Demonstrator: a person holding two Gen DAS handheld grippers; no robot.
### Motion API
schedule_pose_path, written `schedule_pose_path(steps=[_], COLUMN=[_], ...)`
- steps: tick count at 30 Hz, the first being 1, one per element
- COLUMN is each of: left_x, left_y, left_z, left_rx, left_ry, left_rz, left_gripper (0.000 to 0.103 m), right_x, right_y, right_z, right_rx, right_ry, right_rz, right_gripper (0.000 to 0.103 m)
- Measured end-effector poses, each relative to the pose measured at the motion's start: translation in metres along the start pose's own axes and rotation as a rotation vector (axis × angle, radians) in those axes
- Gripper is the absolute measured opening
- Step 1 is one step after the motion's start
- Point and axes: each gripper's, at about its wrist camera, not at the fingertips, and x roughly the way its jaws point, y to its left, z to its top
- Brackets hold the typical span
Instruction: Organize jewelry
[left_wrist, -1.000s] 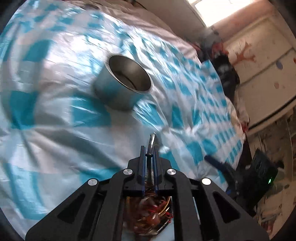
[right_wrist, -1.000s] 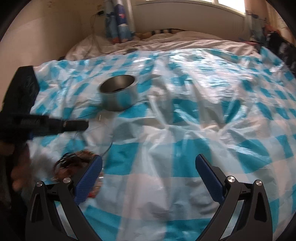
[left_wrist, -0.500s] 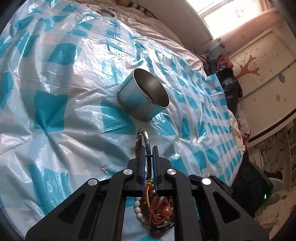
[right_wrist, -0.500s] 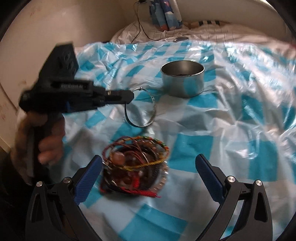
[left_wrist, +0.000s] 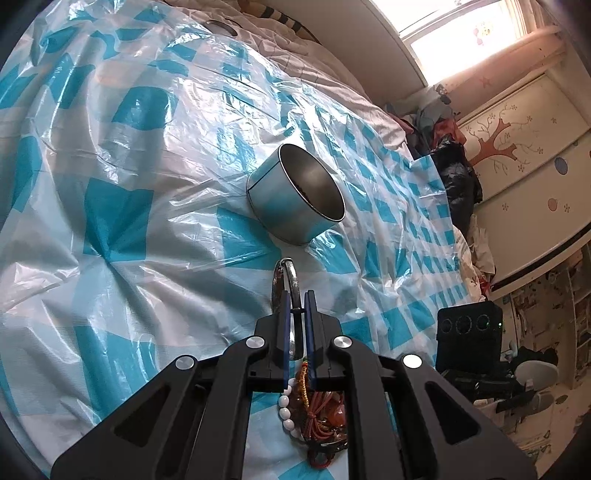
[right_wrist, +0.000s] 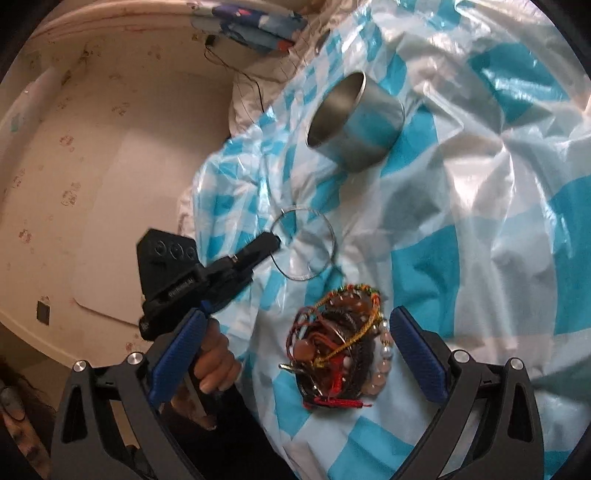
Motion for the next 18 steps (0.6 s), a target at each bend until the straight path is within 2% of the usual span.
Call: schedule_pose_path(steps=[3, 7, 9, 10, 11, 12, 14, 18], left_x=[0.0, -0.002, -0.004, -0.006, -0.008, -0.009, -0.012, -0.017], left_y=[0.0, 0.001, 0.001, 0.001, 0.001, 0.0, 0.001, 0.002], left_z=[0.0, 0.0, 0.0, 0.001, 0.001, 0.002, 0.003, 0.004], left_rx=[0.001, -0.001, -0.003, -0.005, -0.006, -0.006, -0.008, -0.014], left_ry=[0.002, 0.003, -0.002, -0.006, -0.011, -0.014, -0.022, -0.033], left_rz=[-0.005, -0.011, -0.015, -0.019, -0.023, -0.024, -0.028, -0.03], left_gripper=[0.006, 0.006, 0.006, 0.006, 0.006, 0.006, 0.006, 0.006], right_x=[0.013, 0.029, 0.034, 0.036, 0.038, 0.042, 0.047, 0.042], right_y=[0.006, 0.008, 0.008, 0.004, -0.003, -0.009, -0.007, -0.004], right_z=[0.0, 0.01, 0.014, 0.016, 0.017, 0.016, 0.014, 0.014], right_rx=[-0.008, 0.014, 0.02, 0.042, 0.074, 0.089, 0.071, 0.053], right_ry=[0.058, 0.083, 0.075, 0.072, 0.079, 0.092, 0.106, 0.076], right_rz=[-0.068, -0.062, -0.076, -0.076, -0.059, -0.062, -0.071, -0.052], right_gripper=[0.097, 0.095, 0.076, 0.046, 0.02, 0.014, 0.013, 0.012])
